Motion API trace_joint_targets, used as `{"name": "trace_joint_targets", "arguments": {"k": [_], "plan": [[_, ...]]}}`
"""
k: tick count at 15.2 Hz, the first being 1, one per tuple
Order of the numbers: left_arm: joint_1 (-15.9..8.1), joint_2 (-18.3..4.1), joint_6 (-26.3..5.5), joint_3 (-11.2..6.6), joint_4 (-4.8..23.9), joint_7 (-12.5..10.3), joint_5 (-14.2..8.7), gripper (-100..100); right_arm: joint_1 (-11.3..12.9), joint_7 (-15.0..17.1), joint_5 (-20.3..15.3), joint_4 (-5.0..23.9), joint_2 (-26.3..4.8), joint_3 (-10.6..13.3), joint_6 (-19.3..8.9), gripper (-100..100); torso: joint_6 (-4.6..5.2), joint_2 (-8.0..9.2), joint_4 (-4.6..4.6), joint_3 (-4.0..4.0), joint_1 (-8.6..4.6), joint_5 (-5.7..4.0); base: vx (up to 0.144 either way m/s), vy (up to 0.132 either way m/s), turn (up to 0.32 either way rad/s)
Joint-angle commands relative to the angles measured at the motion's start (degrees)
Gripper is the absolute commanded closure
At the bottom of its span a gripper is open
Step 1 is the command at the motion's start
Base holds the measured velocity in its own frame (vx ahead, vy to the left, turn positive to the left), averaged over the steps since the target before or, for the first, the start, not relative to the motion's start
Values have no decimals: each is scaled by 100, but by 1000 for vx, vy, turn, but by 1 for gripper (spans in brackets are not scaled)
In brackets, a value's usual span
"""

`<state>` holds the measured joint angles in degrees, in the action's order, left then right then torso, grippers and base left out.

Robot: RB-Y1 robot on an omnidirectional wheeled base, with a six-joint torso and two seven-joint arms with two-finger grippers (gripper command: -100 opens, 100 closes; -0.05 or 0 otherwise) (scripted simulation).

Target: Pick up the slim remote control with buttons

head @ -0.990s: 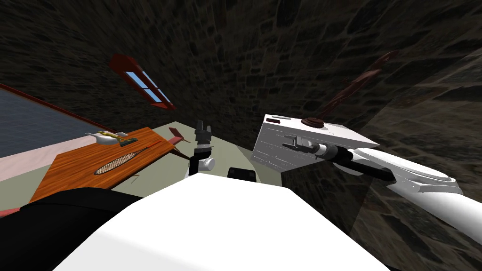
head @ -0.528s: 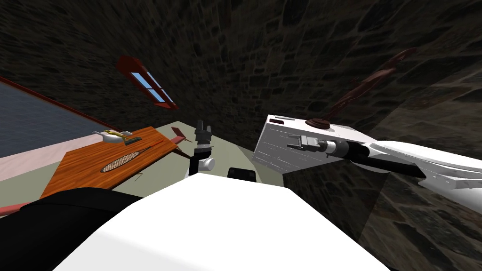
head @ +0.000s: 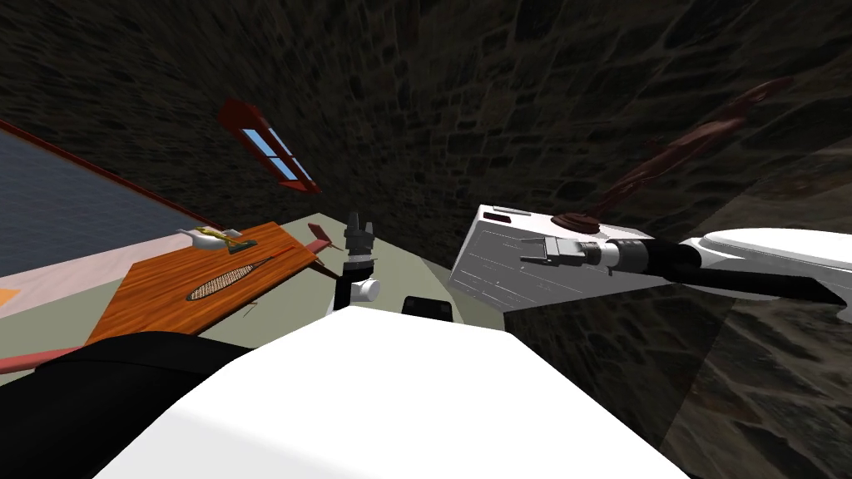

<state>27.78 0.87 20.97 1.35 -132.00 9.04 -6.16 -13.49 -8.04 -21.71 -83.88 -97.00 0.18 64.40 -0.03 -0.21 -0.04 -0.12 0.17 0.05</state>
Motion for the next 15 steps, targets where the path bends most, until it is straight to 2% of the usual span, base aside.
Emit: {"name": "trace_joint_targets", "arguments": {"k": [1,2,3,5,6,8,9,11,12,13,14,15], "plan": [[0,0,0,0,0,0,0,0,43,6,-106,172,-286,63,124,-100,0,0,0,0,0,0,72,50,74],[0,0,0,0,0,0,0,0,43,6,-106,172,-350,63,124,-100,0,-6,-2,-3,4,0,59,42,30],[0,0,0,0,0,0,0,0,59,13,-239,393,-526,128,270,-100,1,-5,-2,-4,4,1,81,37,73],[0,0,0,0,0,0,0,0,59,13,-239,393,-701,128,270,-100,-1,-15,-4,-9,3,1,77,35,61],[0,0,0,0,0,0,0,0,64,21,-372,595,-918,199,410,-100,0,-11,-4,-8,2,0,86,28,62],[0,0,0,0,0,0,0,0,64,21,-372,607,-1033,199,410,-100,-1,-19,-5,-11,0,0,80,27,64],[1,0,0,0,0,0,0,0,59,29,-503,811,-1221,278,545,-100,1,-14,-4,-9,-2,-2,80,22,79],[1,0,0,0,0,0,0,0,59,29,-503,811,-1344,278,545,-100,-1,-20,-5,-12,-3,-2,92,20,61],[1,0,0,0,0,0,0,0,44,37,-633,1005,-1591,363,672,-100,1,-18,-5,-11,-4,-1,113,19,81],[1,0,0,0,0,0,0,0,44,37,-273,1005,-1632,363,672,-100,-2,-25,-6,-15,-2,2,139,18,96],[1,0,0,0,0,0,0,0,44,-34,-200,1005,-1632,414,672,-100,-1,-32,-8,-19,-2,-1,106,7,35],[1,0,0,0,0,0,0,0,44,37,-313,1005,-1632,411,672,-100,0,-29,-8,-18,-7,-4,57,1,-4]]}}
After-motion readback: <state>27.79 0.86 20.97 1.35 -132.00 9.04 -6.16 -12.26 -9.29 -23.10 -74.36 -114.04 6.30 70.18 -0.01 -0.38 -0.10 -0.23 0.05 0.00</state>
